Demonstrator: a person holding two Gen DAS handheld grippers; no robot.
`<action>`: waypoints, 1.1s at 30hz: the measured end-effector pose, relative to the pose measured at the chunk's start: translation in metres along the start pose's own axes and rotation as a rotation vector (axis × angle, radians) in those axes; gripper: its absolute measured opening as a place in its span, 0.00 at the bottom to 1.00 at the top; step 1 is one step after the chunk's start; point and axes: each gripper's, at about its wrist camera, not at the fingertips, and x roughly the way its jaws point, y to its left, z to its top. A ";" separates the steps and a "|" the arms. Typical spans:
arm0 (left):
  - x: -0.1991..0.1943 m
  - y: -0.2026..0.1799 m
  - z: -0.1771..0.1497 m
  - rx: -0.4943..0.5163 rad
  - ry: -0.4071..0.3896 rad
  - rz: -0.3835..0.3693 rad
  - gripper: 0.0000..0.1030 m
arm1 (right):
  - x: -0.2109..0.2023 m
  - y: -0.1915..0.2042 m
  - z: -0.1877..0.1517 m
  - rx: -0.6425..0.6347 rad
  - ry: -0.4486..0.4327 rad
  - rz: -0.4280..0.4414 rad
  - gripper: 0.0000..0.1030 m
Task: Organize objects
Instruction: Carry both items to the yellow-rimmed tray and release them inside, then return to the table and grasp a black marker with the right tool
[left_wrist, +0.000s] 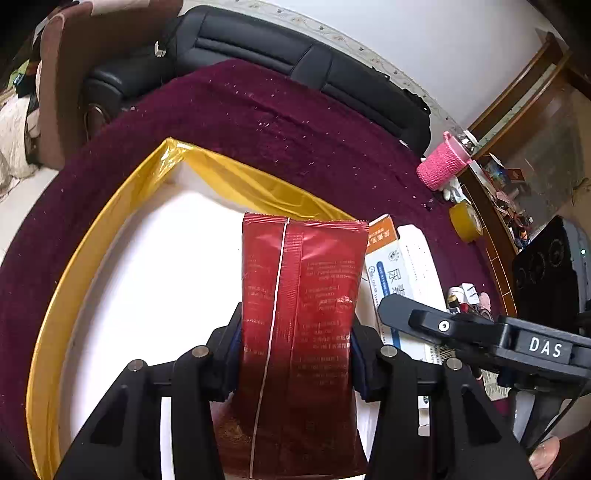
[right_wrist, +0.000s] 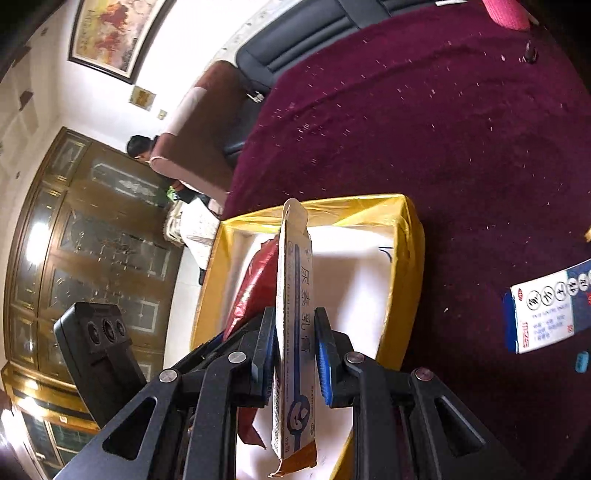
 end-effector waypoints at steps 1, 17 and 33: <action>0.002 0.002 0.001 -0.003 0.002 -0.002 0.45 | 0.003 -0.003 0.001 0.008 0.006 -0.003 0.21; -0.038 -0.005 0.007 -0.033 -0.108 -0.044 0.77 | -0.040 0.018 -0.005 -0.096 -0.125 -0.112 0.71; -0.063 -0.093 -0.045 0.068 -0.083 -0.191 0.89 | -0.207 -0.097 -0.059 -0.134 -0.293 -0.456 1.00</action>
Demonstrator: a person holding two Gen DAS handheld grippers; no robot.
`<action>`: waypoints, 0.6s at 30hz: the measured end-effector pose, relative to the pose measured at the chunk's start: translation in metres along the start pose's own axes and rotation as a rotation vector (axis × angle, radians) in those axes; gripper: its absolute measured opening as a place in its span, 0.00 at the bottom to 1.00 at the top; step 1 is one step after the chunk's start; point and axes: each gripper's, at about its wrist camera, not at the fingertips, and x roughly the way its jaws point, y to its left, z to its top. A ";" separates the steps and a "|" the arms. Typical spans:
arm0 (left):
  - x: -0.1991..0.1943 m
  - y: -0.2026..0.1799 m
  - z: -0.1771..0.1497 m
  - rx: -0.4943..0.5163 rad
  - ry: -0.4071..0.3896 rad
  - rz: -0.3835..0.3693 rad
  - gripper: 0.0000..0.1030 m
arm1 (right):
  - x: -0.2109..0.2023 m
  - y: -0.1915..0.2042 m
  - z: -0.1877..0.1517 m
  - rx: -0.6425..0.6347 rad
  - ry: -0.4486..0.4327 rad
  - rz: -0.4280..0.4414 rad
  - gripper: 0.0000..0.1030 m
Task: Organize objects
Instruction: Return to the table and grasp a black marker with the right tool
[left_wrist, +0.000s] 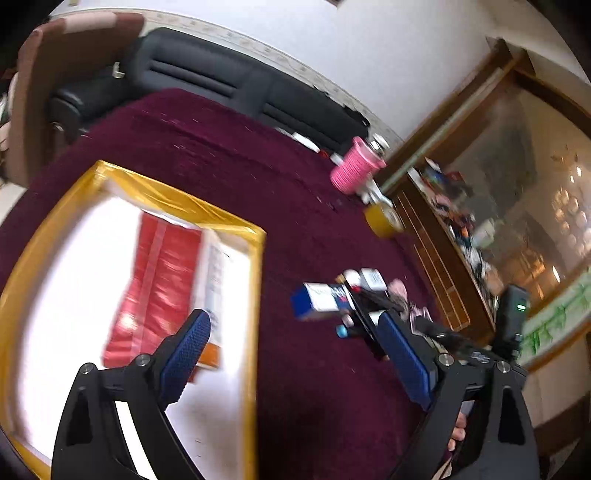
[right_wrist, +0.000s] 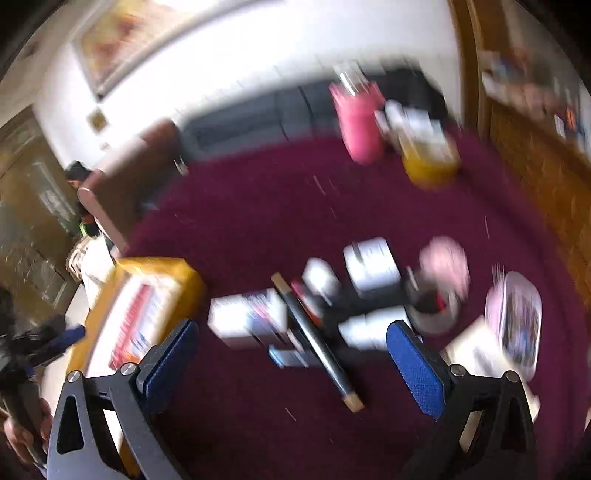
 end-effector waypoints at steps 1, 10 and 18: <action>0.005 -0.007 -0.003 0.020 0.013 0.000 0.89 | 0.003 -0.004 -0.004 -0.006 0.006 -0.021 1.00; 0.019 -0.059 -0.024 0.304 0.043 0.126 0.89 | 0.034 0.038 -0.008 -0.235 0.005 -0.097 0.78; 0.027 -0.088 -0.033 0.588 0.041 0.187 0.89 | 0.091 0.048 0.004 -0.298 0.075 -0.164 0.29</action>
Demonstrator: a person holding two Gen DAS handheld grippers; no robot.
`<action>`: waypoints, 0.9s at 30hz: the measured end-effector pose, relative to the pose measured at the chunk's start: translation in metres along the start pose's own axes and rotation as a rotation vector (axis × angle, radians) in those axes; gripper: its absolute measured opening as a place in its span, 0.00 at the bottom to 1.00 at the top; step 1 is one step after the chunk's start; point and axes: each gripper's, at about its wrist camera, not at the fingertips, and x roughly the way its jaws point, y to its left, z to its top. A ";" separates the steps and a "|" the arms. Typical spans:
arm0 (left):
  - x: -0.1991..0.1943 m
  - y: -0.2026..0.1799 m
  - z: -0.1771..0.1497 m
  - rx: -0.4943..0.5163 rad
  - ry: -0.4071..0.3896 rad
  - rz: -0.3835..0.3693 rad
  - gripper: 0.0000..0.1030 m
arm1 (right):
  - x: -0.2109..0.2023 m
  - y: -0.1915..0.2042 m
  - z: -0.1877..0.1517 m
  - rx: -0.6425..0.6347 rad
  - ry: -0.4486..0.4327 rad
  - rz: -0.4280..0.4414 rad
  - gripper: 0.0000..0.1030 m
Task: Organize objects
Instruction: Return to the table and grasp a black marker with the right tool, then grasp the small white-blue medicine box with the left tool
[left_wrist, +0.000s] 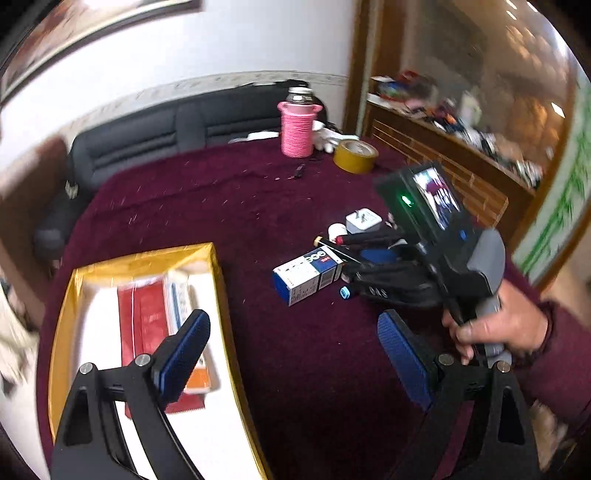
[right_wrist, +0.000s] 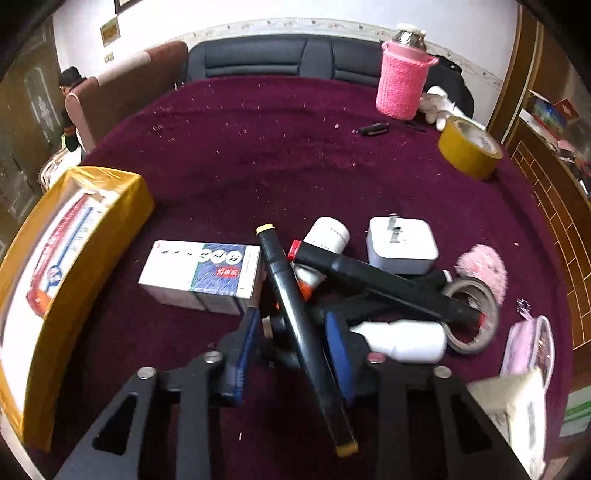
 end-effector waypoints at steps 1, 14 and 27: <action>0.005 -0.003 0.002 0.031 0.006 0.000 0.89 | 0.001 -0.001 0.002 0.005 0.005 0.006 0.23; 0.112 -0.034 0.032 0.318 0.129 0.049 0.87 | -0.018 -0.044 -0.024 0.191 0.021 0.202 0.15; 0.154 -0.038 0.037 0.337 0.227 0.051 0.33 | -0.017 -0.056 -0.036 0.260 0.042 0.312 0.16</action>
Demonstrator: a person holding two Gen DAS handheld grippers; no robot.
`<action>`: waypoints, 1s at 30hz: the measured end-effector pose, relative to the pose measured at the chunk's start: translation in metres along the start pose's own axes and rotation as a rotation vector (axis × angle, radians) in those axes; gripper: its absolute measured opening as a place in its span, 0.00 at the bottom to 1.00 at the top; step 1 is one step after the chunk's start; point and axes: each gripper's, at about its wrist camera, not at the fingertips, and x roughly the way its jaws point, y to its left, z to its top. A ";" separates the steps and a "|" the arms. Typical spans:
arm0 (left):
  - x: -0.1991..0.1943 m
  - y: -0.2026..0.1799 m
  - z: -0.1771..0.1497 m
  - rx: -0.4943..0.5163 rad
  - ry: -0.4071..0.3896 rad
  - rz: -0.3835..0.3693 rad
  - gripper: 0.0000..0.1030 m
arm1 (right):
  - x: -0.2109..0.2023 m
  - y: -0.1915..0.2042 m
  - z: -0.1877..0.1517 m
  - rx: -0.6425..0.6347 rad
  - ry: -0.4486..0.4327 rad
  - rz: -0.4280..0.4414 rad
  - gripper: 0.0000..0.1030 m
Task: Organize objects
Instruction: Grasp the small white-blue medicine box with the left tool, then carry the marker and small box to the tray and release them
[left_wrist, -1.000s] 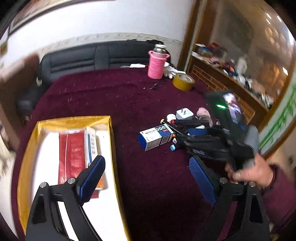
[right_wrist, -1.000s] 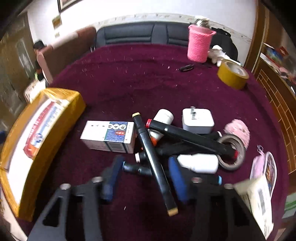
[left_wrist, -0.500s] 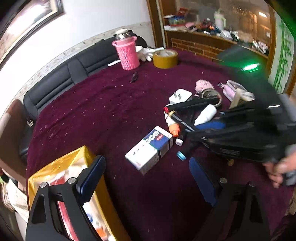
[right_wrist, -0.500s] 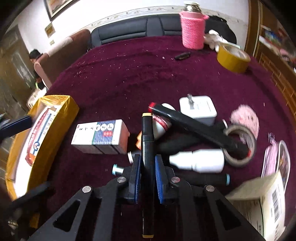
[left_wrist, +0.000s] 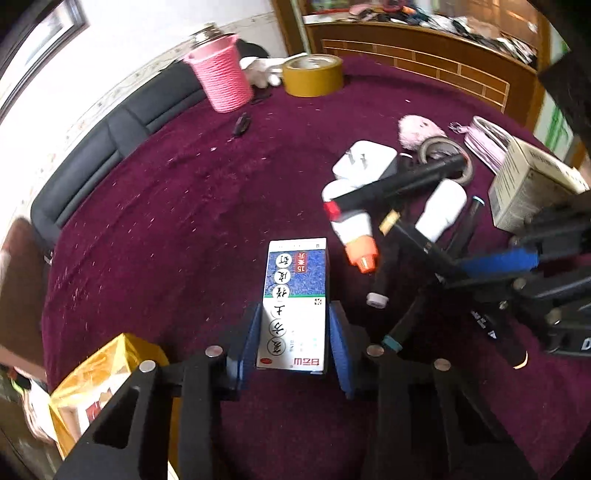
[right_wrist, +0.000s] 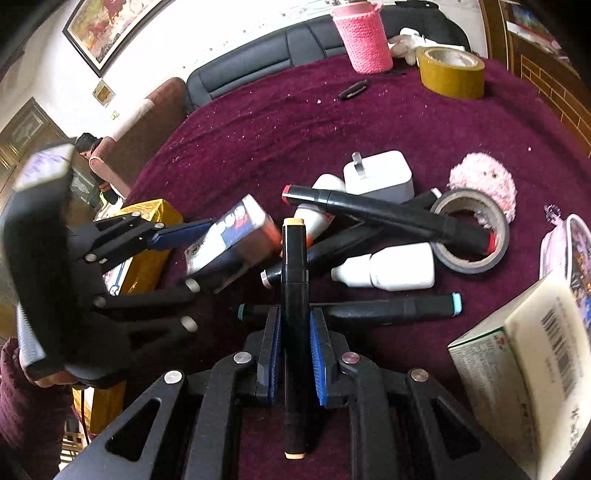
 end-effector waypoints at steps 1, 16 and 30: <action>-0.001 0.001 -0.002 -0.013 0.000 0.008 0.33 | 0.002 0.000 -0.001 0.000 0.003 -0.001 0.16; -0.106 0.028 -0.046 -0.243 -0.206 -0.025 0.33 | -0.015 0.012 -0.019 0.010 -0.072 0.052 0.16; -0.185 0.128 -0.153 -0.570 -0.274 0.118 0.34 | -0.042 0.117 -0.008 -0.063 -0.052 0.372 0.16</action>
